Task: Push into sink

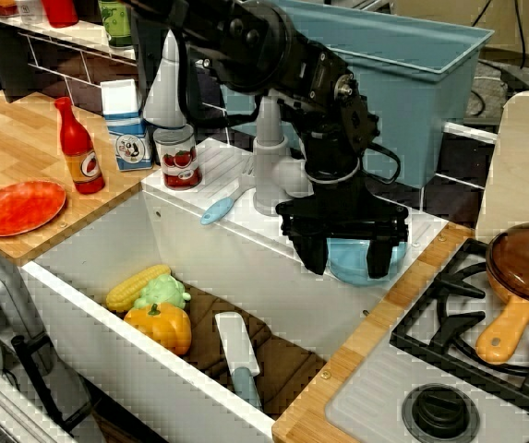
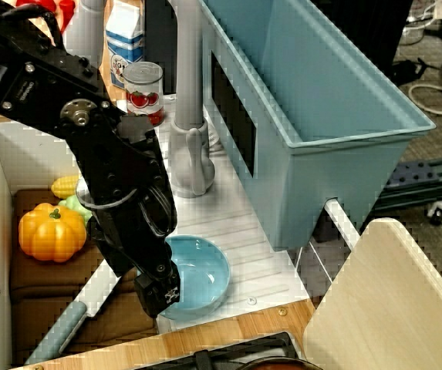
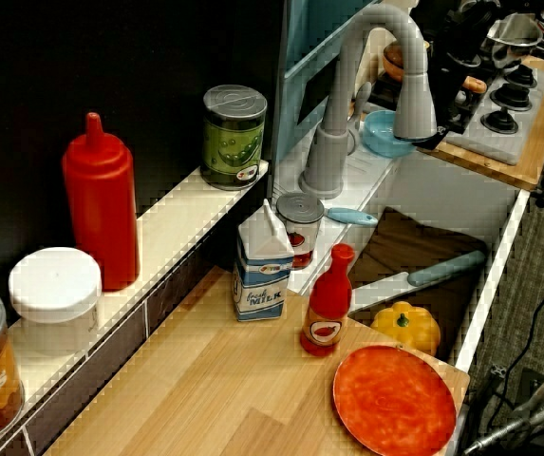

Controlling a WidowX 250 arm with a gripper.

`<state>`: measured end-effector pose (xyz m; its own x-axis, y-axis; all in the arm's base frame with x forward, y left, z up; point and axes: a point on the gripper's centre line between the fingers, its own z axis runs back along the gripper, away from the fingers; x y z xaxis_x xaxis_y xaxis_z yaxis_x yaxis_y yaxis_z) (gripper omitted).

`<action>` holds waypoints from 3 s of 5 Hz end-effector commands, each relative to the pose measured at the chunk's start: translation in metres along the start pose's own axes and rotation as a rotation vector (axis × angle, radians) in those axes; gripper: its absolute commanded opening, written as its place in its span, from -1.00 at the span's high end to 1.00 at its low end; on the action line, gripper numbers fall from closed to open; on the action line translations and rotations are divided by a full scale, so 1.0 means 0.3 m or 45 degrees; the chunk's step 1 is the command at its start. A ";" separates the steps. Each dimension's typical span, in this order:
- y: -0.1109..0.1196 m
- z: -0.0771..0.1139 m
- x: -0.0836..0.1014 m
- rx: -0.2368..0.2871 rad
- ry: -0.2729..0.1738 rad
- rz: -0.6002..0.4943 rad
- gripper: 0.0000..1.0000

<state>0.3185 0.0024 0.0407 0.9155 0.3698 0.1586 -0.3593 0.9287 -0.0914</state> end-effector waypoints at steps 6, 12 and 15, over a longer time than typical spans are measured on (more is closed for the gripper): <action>-0.099 0.535 -0.160 -0.272 0.132 -0.166 -1.00; -0.048 0.601 -0.124 -0.063 0.028 -0.501 -1.00; -0.048 0.601 -0.124 -0.063 0.028 -0.501 -1.00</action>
<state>0.2542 -0.0224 0.2026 0.9906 -0.0144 0.1359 0.0245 0.9970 -0.0730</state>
